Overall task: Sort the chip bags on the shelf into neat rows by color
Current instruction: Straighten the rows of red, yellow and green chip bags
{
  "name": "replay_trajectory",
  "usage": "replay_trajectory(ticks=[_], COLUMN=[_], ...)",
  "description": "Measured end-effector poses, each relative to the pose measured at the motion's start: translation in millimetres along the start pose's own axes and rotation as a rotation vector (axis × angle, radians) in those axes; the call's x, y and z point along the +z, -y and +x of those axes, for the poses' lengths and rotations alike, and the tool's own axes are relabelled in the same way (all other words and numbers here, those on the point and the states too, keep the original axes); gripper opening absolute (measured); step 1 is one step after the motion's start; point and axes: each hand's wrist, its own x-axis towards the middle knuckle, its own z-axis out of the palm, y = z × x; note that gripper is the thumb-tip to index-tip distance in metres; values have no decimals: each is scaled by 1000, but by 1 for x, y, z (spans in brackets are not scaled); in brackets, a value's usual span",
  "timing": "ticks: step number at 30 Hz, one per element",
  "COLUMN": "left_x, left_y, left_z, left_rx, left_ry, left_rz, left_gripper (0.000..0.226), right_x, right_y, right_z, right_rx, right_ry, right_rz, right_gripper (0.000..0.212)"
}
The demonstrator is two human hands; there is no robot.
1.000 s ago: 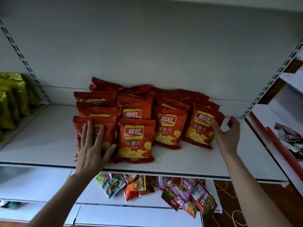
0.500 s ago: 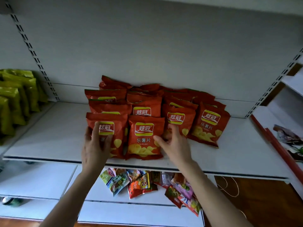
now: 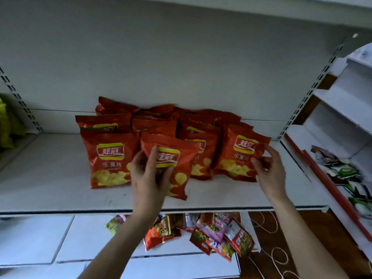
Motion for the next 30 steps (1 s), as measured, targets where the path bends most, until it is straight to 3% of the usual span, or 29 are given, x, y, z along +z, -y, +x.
replay_trajectory(ticks=[3,7,11,15,18,21,25,27,30], left_x=[55,94,96,105,107,108,110,112,113], left_y=[-14,-4,12,18,20,21,21,23,27], left_z=[7,1,-6,8,14,15,14,15,20], left_rx=[118,51,197,243,305,366,367,382,423], left_ry=[143,291,278,213,253,256,264,280,261], left_rz=[95,218,382,419,447,473,515,530,537], left_gripper=[61,76,89,81,67,58,64,69,71], right_x=[0,14,30,45,49,42,38,43,55], right_y=[-12,-16,-25,-19,-22,-27,-24,-19,-11], right_z=[10,13,17,32,36,40,54,64,73], right_rx=[-22,14,33,-20,-50,37,261,354,278], right_ry=[44,209,262,239,275,295,153,130,119], right_rz=[-105,-141,-98,-4,30,166,512,568,505], right_gripper=[54,83,102,96,94,94,96,86,66])
